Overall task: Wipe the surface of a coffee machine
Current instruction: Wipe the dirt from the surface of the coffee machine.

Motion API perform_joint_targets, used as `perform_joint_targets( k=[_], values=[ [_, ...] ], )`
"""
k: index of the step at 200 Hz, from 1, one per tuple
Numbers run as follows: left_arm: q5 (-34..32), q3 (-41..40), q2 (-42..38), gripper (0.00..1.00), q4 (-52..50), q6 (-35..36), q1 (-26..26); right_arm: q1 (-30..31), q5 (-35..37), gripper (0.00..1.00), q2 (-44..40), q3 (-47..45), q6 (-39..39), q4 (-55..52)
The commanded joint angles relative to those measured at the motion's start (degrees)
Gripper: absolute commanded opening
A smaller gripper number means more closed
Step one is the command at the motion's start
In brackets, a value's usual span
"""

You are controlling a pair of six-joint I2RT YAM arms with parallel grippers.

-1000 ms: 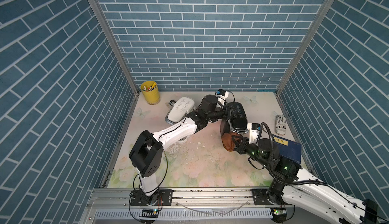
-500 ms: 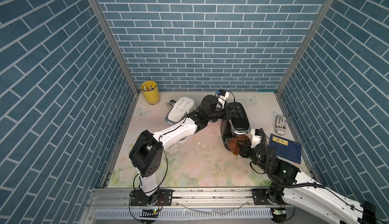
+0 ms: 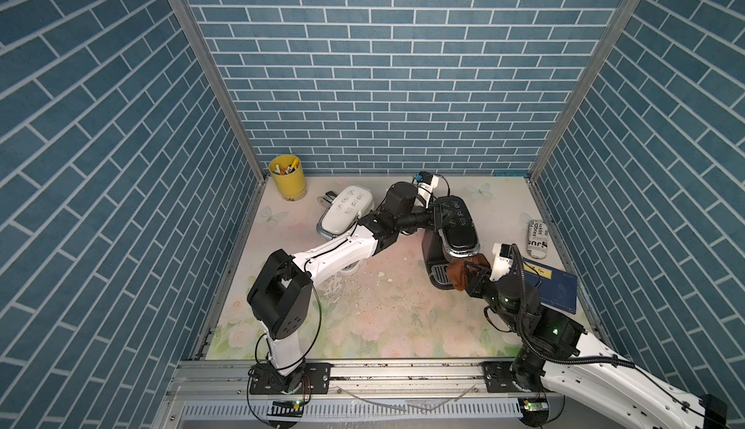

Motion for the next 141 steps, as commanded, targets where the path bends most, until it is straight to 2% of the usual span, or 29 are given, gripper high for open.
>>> perform_joint_targets(
  k=[1, 22, 80, 141],
  values=[
    [-0.25, -2.7, 2.72, 0.35, -7.92, -0.3, -0.52, -0.3, 4.98, 0.0, -1.93, -2.76, 3.27, -1.8],
    [0.02, -2.35, 2.98, 0.35, -8.0, -0.46, -0.51, -0.3, 5.59, 0.0, -3.08, -1.78, 2.92, -4.04],
    [-0.51, -2.31, 2.64, 0.35, -8.25, -0.47, -0.51, -0.39, 6.57, 0.0, -1.8, 6.82, -5.28, -6.51],
    [-0.16, -2.55, 2.55, 0.35, -8.6, -0.77, -0.6, -1.84, 2.01, 0.0, 5.42, 1.58, -0.38, -1.38]
  ],
)
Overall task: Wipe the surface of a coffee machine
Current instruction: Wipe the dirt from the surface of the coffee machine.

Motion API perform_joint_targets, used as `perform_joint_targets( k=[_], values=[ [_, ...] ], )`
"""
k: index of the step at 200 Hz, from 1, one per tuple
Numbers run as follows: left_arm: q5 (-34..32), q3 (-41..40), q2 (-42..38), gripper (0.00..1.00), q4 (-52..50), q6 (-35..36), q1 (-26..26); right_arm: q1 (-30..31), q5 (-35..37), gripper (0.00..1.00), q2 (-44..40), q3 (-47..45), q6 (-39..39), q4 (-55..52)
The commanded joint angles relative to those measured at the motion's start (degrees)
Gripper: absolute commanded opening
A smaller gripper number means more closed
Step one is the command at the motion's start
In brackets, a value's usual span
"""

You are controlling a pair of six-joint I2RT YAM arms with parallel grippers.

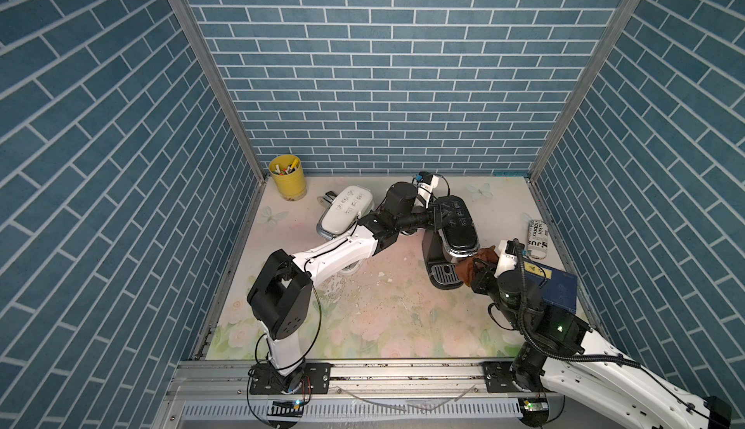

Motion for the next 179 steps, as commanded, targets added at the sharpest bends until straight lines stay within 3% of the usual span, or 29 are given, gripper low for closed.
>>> perform_joint_targets(
  k=[1, 56, 110, 179],
  values=[
    [-0.14, -2.56, 2.55, 0.35, -8.54, -0.56, -0.6, -0.66, -2.04, 0.0, 1.58, -3.38, 2.82, 3.52],
    [-0.06, -2.66, 2.99, 0.35, -7.76, -1.02, -0.6, -4.51, -5.17, 0.0, 1.16, -13.62, 9.13, 11.43],
    [-0.1, -2.65, 3.29, 0.35, -7.69, -1.03, -0.6, -11.04, -10.32, 0.0, 2.83, -17.6, 8.7, 19.47],
    [0.3, -2.15, 3.78, 0.35, -7.6, -1.19, -0.6, -17.57, -23.64, 0.0, 21.03, -16.26, 7.62, 37.93]
  ],
)
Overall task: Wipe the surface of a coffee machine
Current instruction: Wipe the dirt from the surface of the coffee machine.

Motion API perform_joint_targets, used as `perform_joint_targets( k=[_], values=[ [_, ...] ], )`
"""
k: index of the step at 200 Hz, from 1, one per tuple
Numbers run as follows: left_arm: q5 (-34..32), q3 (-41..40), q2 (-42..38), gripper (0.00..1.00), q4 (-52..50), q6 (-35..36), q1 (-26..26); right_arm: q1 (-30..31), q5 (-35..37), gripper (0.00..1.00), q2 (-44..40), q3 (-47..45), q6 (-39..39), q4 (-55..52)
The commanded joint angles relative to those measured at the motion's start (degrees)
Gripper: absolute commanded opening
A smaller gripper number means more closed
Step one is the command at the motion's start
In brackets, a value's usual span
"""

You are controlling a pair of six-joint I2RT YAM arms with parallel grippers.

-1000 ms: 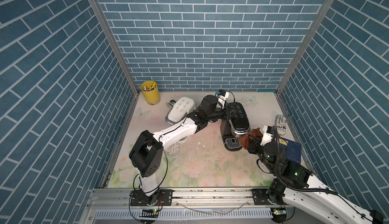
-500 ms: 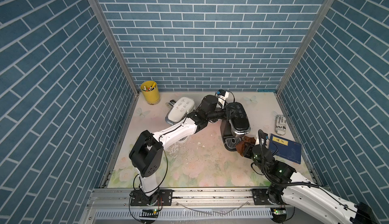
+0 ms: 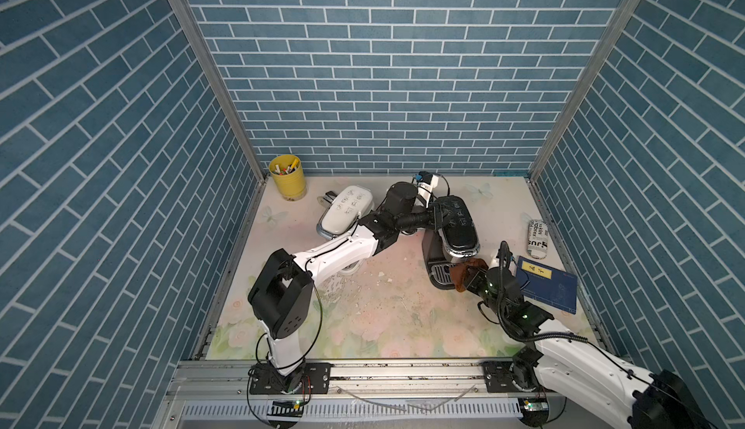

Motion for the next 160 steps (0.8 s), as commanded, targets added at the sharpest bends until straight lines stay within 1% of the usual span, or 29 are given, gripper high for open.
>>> perform_joint_targets(
  k=[1, 23, 52, 87, 107, 160],
  values=[
    [0.25, -2.16, 3.47, 0.35, -8.4, -0.39, -0.6, -0.91, -5.76, 0.0, 5.51, 0.42, 0.59, 9.79],
    [0.3, -2.19, 3.43, 0.35, -8.49, -0.4, -0.6, -1.08, -7.79, 0.0, 10.15, -0.5, 2.99, 15.12],
    [0.43, -2.29, 3.51, 0.35, -8.41, -0.22, -0.51, -1.08, -10.42, 0.0, 13.97, -1.12, 6.1, 18.44],
    [0.86, -2.29, 3.79, 0.35, -7.67, -0.53, -0.51, -0.9, -11.43, 0.0, 15.52, -3.7, 10.35, 22.35],
    [0.96, -2.19, 3.85, 0.35, -7.63, -0.57, -0.51, -0.67, -13.55, 0.0, 16.82, -2.96, 11.12, 22.76],
    [0.99, -2.29, 3.7, 0.35, -7.87, -0.37, -0.5, -0.2, -15.88, 0.0, 20.46, -2.77, 14.88, 27.46]
  ],
)
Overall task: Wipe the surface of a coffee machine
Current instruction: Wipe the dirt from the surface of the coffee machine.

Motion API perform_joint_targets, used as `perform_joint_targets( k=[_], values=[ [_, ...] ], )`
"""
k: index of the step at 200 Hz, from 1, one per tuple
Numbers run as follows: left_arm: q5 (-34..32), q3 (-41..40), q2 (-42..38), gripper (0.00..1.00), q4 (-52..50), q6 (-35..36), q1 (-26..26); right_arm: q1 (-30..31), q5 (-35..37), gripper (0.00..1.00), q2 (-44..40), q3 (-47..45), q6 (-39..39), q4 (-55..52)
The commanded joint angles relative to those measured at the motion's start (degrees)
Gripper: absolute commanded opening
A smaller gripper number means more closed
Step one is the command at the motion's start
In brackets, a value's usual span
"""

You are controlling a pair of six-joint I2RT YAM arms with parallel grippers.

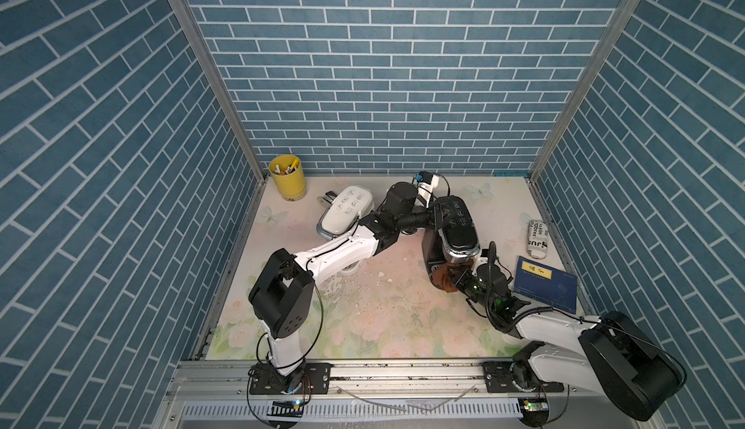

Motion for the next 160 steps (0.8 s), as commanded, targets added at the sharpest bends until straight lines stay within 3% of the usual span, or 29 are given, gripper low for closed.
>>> perform_joint_targets(
  k=[1, 160],
  values=[
    [0.71, -2.31, 3.43, 0.35, -8.6, -0.36, -0.46, 0.48, -2.79, 0.0, 1.59, -0.75, 4.17, 3.51],
    [0.61, -1.78, 3.98, 0.35, -8.89, -0.45, -0.42, 0.6, -5.87, 0.0, 10.37, -0.17, 7.89, 13.95]
  ],
)
